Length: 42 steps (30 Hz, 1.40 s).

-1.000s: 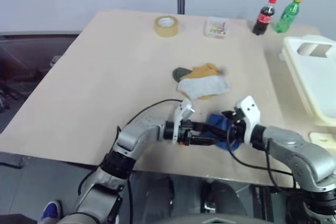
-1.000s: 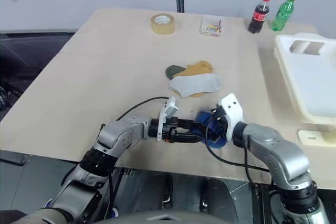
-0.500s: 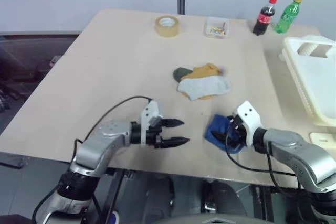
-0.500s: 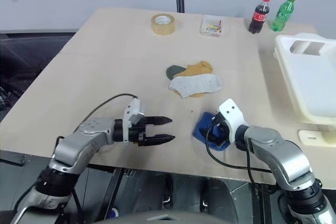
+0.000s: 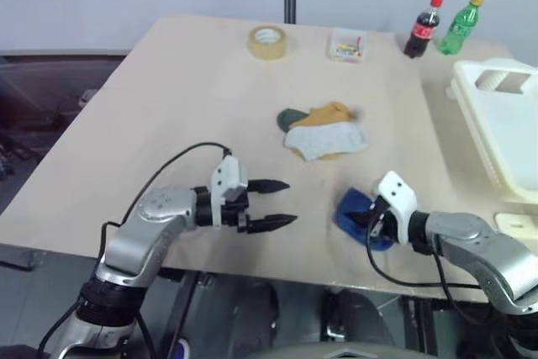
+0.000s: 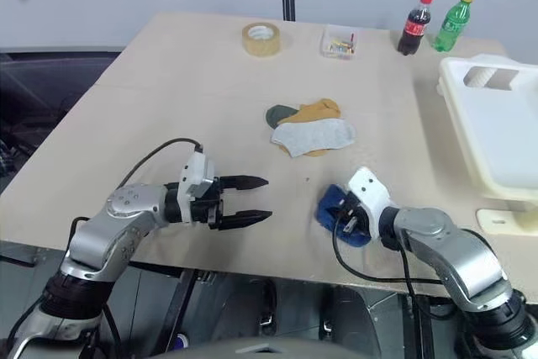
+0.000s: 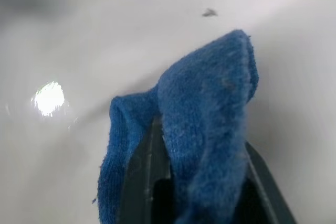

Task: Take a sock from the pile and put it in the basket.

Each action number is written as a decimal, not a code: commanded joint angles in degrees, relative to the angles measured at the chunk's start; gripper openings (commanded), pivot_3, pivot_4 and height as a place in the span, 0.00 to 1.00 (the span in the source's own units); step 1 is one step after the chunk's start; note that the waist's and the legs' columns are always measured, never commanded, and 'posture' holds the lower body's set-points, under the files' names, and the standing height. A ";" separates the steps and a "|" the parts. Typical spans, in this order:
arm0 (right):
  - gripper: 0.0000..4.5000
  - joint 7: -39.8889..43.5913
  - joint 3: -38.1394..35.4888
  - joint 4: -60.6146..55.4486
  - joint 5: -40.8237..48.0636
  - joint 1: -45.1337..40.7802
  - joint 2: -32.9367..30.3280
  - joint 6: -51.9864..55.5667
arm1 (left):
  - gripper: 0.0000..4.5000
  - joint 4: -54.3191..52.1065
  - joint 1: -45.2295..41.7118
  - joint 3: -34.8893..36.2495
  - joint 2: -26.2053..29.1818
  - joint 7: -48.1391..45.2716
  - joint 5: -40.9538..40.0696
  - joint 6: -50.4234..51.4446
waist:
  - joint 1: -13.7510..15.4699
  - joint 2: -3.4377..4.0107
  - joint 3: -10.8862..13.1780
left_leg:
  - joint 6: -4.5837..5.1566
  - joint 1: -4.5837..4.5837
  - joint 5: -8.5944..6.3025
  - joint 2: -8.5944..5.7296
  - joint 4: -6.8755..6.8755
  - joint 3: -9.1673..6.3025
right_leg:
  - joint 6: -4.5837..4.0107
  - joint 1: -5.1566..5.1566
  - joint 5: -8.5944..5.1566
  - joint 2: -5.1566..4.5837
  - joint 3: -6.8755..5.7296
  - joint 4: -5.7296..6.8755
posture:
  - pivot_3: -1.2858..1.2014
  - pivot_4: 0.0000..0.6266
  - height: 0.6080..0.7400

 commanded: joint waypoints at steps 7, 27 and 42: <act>0.02 -21.25 -31.89 22.38 9.07 -27.74 8.96 -8.60 | 0.78 -0.60 -6.81 -1.62 -8.98 7.30 -0.12 0.00 | -0.04 0.42 0.28 | 0.00 0.00 0.01 -0.12 -0.01 0.17 | 0.07 -0.09 0.07 0.18 0.16 0.09 | 0.52 0.24 1.00; 0.75 -38.30 -31.46 99.26 -15.46 -60.26 -6.46 -48.36 | 0.78 0.14 -6.81 -2.42 -14.18 14.65 2.46 -0.87 | -1.84 0.65 0.40 | -0.26 0.18 0.18 -0.27 -0.42 1.20 | -0.03 -0.35 0.20 0.08 0.73 0.07 | 0.52 0.24 1.00; 0.99 -20.90 -22.01 23.91 -9.75 -22.89 -4.50 -35.09 | 0.78 -2.23 4.60 6.78 -4.42 15.15 3.15 -1.32 | -1.77 0.77 0.37 | -0.27 0.23 0.17 -0.16 -0.57 0.95 | 0.03 -0.44 0.16 0.08 0.90 0.09 | 0.52 0.24 1.00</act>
